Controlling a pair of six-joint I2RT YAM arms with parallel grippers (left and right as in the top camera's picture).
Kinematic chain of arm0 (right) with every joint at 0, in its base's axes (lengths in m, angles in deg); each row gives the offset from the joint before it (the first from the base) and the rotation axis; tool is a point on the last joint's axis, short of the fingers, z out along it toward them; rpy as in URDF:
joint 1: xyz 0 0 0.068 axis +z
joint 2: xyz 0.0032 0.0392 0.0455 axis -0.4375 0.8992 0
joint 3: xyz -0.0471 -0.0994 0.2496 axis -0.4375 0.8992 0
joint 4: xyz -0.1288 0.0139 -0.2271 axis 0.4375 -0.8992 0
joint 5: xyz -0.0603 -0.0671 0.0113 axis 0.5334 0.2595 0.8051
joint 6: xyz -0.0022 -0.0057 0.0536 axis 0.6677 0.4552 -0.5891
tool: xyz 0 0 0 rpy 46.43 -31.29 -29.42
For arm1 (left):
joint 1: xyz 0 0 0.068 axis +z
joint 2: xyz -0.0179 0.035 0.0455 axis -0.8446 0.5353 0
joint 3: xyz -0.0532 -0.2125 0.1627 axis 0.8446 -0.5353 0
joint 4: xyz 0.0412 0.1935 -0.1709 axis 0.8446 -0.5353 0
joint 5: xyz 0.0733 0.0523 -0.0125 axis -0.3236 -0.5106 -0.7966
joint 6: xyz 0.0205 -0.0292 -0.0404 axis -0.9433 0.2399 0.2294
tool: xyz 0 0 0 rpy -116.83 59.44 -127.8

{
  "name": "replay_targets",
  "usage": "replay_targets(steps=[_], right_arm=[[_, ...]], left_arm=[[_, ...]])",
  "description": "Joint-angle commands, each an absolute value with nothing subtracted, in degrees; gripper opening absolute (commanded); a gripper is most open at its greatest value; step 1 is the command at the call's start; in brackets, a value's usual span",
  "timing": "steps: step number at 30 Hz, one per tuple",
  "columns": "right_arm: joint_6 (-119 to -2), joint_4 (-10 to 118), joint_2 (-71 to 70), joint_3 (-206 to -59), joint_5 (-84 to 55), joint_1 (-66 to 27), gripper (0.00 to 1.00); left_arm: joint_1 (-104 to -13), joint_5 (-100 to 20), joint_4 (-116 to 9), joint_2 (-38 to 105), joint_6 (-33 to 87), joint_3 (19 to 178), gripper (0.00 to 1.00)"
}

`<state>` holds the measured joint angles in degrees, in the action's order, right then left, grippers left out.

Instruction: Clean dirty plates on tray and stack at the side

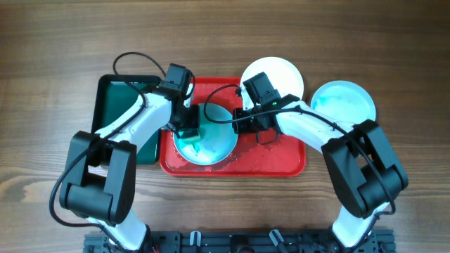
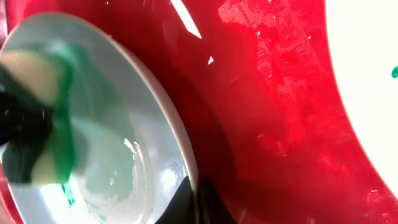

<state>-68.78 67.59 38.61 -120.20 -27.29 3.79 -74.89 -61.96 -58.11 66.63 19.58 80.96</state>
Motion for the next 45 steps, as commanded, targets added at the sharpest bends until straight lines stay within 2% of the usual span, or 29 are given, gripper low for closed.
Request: replay_targets(steps=[1, 9, 15, 23, 28, 32, 34, 39, 45], right_arm=[[-68.7, 67.1, 39.7, -120.9, -26.1, 3.2, 0.04], [-68.6, 67.1, 39.7, -120.9, -26.1, 3.2, 0.04], [-68.6, 66.9, 39.7, -120.9, -26.1, 2.9, 0.05], [-68.7, 66.9, 39.7, -120.9, -26.1, 2.8, 0.04], [-69.1, 66.9, 39.7, -120.9, -26.1, 2.8, 0.04], [-69.1, 66.8, 39.7, -120.9, -26.1, 2.8, 0.04], [-69.1, 66.7, 39.7, -120.9, -26.1, 2.8, 0.04], [-69.1, 66.9, 39.7, -120.9, -26.1, 2.8, 0.04], [-69.1, 66.7, 39.7, -120.9, -26.3, 2.8, 0.04]], left_arm=[[-75.9, -51.3, -63.5, 68.1, -2.8, 78.5, 0.04], [-79.7, -43.9, -65.4, 68.1, -12.1, 78.5, 0.04], [-80.6, -43.4, -62.2, 68.1, -10.1, 78.5, 0.04], [-80.3, -70.5, -49.1, 68.1, 18.2, 78.5, 0.04], [-80.3, -79.0, -41.8, 68.1, 28.6, 78.5, 0.04], [-80.3, -90.8, -41.7, 68.1, 40.7, 78.5, 0.04], [-80.3, -92.1, -43.2, 68.1, 42.3, 78.5, 0.04], [-80.3, -86.8, -48.2, 68.1, 39.2, 78.5, 0.04], [-80.3, -58.7, -41.4, 68.1, 20.3, 78.5, 0.04]])
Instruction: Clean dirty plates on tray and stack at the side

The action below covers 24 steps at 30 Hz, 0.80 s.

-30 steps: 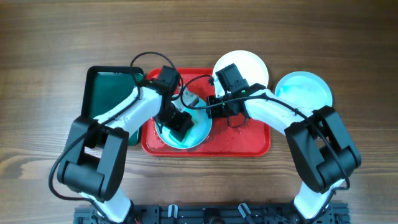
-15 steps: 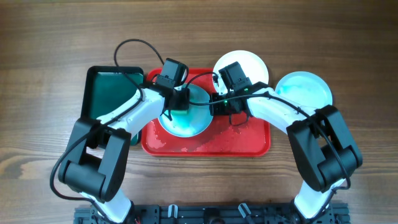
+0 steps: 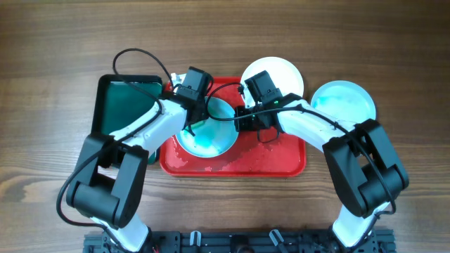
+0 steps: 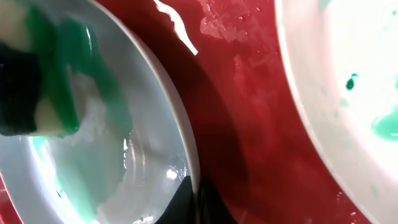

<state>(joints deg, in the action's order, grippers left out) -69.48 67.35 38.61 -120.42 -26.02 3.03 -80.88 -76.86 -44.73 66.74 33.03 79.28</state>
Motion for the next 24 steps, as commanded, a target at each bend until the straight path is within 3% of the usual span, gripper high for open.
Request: replay_targets(steps=[1, 5, 9, 17, 21, 24], right_arm=[[-69.0, 66.7, 39.7, -120.9, -26.5, 2.8, 0.04], [-69.0, 66.6, 39.7, -120.9, -26.8, 2.8, 0.05], [-69.0, 66.6, 39.7, -120.9, -26.8, 2.8, 0.04], [-69.0, 66.6, 39.7, -120.9, -26.7, 2.8, 0.04], [-69.0, 66.6, 39.7, -120.9, -26.7, 2.8, 0.04], [-69.0, 66.6, 39.7, -120.9, -26.7, 2.8, 0.04]], left_arm=[[-80.3, -52.2, -39.8, 68.1, 16.3, 78.5, 0.04], [-80.3, -40.0, -37.7, 68.1, 8.9, 78.5, 0.04], [-80.1, -40.4, -38.0, 68.1, 7.5, 78.5, 0.04], [-77.3, -68.3, -38.8, 68.1, 22.1, 78.5, 0.04], [-75.1, -88.5, -48.3, 68.1, 40.2, 78.5, 0.04], [-75.2, -90.6, -54.4, 68.1, 42.7, 78.5, 0.04]])
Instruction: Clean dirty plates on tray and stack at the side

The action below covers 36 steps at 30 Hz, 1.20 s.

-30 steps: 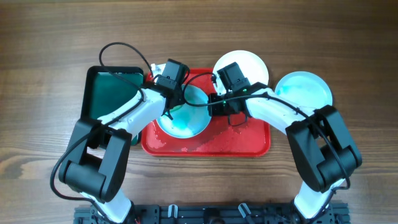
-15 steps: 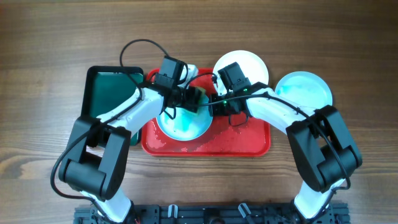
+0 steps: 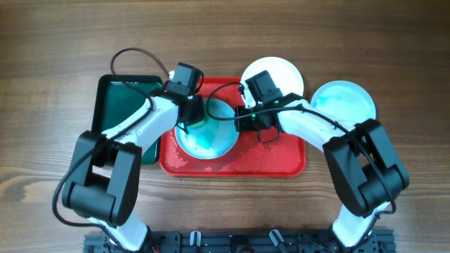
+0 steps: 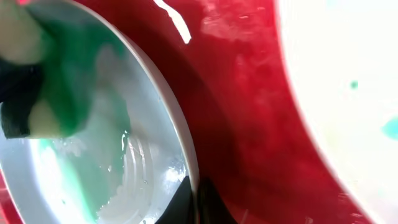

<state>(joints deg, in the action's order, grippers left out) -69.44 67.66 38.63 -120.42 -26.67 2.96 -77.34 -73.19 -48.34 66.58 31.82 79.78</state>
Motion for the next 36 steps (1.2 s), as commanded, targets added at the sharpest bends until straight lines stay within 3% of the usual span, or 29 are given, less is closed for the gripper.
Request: replay_targets(steps=[1, 7, 14, 19, 25, 27, 32, 36], right_arm=[[-69.0, 66.7, 39.7, -120.9, -26.7, 2.8, 0.04], [-69.0, 66.7, 39.7, -120.9, -26.7, 2.8, 0.05], [-69.0, 66.7, 39.7, -120.9, -26.8, 2.8, 0.04], [-69.0, 66.6, 39.7, -120.9, -26.8, 2.8, 0.04], [-69.0, 66.7, 39.7, -120.9, -26.8, 2.8, 0.04], [-69.1, 66.7, 39.7, -120.9, -26.8, 2.8, 0.04], [-69.1, 66.7, 39.7, -120.9, -26.8, 2.8, 0.04], [-69.1, 66.6, 39.7, -120.9, -26.7, 2.8, 0.05]], left_arm=[[-75.3, -90.2, -55.9, 68.1, 42.7, 78.5, 0.04], [-77.2, -80.9, -63.5, 68.0, 35.2, 78.5, 0.04], [-77.9, -45.9, -63.5, 67.6, 5.2, 78.5, 0.04], [-77.9, -35.9, -62.9, 67.6, -0.2, 78.5, 0.04], [-77.7, -36.0, -56.6, 67.6, 0.9, 78.5, 0.04], [-77.5, -39.6, -52.1, 67.6, 6.3, 78.5, 0.04], [-77.6, -61.5, -43.0, 67.6, 22.4, 78.5, 0.04], [-77.4, -75.7, -43.4, 67.6, 30.5, 80.5, 0.04]])
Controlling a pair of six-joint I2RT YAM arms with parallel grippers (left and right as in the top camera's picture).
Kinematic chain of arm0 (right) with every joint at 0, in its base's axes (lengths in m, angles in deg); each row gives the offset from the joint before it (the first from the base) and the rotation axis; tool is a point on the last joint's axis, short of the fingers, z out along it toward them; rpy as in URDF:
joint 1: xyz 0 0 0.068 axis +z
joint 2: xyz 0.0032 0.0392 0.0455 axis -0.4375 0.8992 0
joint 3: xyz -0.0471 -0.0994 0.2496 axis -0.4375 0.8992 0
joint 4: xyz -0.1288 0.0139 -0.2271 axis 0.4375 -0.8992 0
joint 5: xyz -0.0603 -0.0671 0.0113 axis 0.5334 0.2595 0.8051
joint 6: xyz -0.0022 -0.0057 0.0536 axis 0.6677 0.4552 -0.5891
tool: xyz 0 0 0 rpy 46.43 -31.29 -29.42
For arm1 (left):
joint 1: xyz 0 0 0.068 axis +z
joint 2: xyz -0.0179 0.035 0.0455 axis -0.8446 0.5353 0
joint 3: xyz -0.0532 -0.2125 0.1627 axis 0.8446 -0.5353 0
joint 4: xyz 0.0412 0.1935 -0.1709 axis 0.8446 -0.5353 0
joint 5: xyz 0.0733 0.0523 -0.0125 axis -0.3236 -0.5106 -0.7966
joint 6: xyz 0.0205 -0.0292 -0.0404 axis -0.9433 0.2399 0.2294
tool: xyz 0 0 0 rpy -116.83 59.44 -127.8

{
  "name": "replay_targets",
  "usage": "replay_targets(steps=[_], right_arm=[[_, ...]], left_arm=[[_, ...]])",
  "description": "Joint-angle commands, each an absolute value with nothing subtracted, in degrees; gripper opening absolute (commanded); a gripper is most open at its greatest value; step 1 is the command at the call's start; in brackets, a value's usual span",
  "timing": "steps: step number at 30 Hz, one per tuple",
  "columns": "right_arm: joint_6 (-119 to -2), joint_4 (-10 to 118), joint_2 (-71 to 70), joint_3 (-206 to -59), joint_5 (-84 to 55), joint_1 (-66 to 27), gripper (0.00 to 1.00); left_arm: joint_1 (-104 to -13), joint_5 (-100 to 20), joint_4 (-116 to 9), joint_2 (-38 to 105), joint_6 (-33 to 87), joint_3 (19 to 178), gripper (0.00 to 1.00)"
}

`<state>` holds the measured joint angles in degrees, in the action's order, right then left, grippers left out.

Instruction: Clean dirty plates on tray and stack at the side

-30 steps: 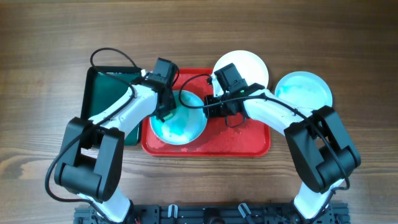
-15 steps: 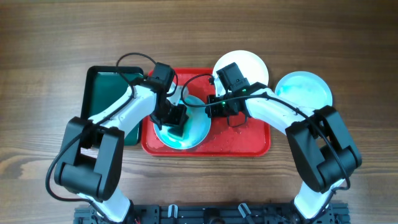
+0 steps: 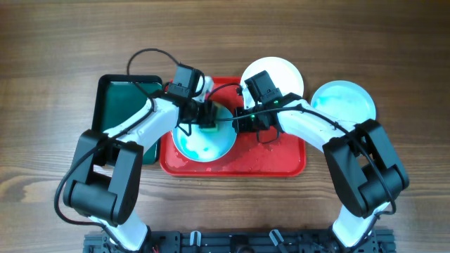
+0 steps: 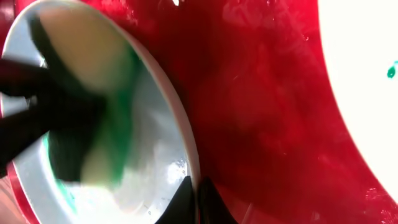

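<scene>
A white plate smeared with green [image 3: 204,140] [image 4: 149,168] lies on the red tray [image 3: 267,160] [image 4: 261,124]. My right gripper [image 3: 239,119] [image 4: 196,202] is shut on the plate's right rim, one finger on each side. My left gripper [image 3: 207,114] is shut on a yellow and green sponge [image 3: 209,116] [image 4: 93,93] pressed on the plate's upper right part. A second white plate with green specks [image 3: 281,74] [image 4: 367,93] sits at the tray's top right corner.
A dark green tray [image 3: 116,112] lies left of the red tray. Another plate with a pale green film [image 3: 344,102] rests on the wooden table [image 3: 394,42] at the right, off the tray.
My left gripper has shifted the sponge from the plate's upper left edge to its upper right part, closer to my right gripper. The right gripper keeps its hold on the rim.
The sponge was first low on the plate's left side, then at the top of the plate, then at its upper left, and now at the upper right. The right gripper held the plate's right rim throughout, and the plate stayed on the red tray.
</scene>
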<state>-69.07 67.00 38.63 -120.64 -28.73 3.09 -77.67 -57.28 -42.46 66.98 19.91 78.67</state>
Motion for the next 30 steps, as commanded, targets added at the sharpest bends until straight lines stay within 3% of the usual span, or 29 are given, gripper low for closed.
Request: replay_targets(steps=[1, 10, 14, 17, 19, 23, 30], right_arm=[[-69.1, 66.6, 39.7, -120.9, -26.7, 2.8, 0.04], [-69.1, 66.6, 39.7, -120.9, -28.5, 2.8, 0.04], [-71.1, 66.6, 40.2, -120.9, -28.4, 2.8, 0.31], [-74.2, 66.7, 41.7, -120.8, -28.7, 3.0, 0.32], [-75.3, 67.2, 42.9, -120.8, -29.4, 3.2, 0.31], [-76.9, 67.4, 43.6, -120.8, -32.1, 3.2, 0.04], [-76.9, 64.4, 38.2, -121.0, -29.5, 2.3, 0.04]], left_arm=[[-77.3, -76.9, -44.9, 67.4, 30.7, 81.8, 0.04], [-77.2, -78.3, -60.9, 63.4, 30.7, 99.5, 0.04], [-76.0, -76.3, -65.7, 62.9, 30.7, 104.9, 0.04], [-74.2, -74.9, -67.2, 63.2, 30.7, 104.8, 0.04], [-73.0, -74.8, -68.5, 63.6, 30.8, 104.7, 0.04], [-70.8, -74.8, -69.9, 65.5, 30.8, 104.7, 0.04], [-70.3, -70.1, -71.4, 67.3, 30.9, 104.6, 0.04]])
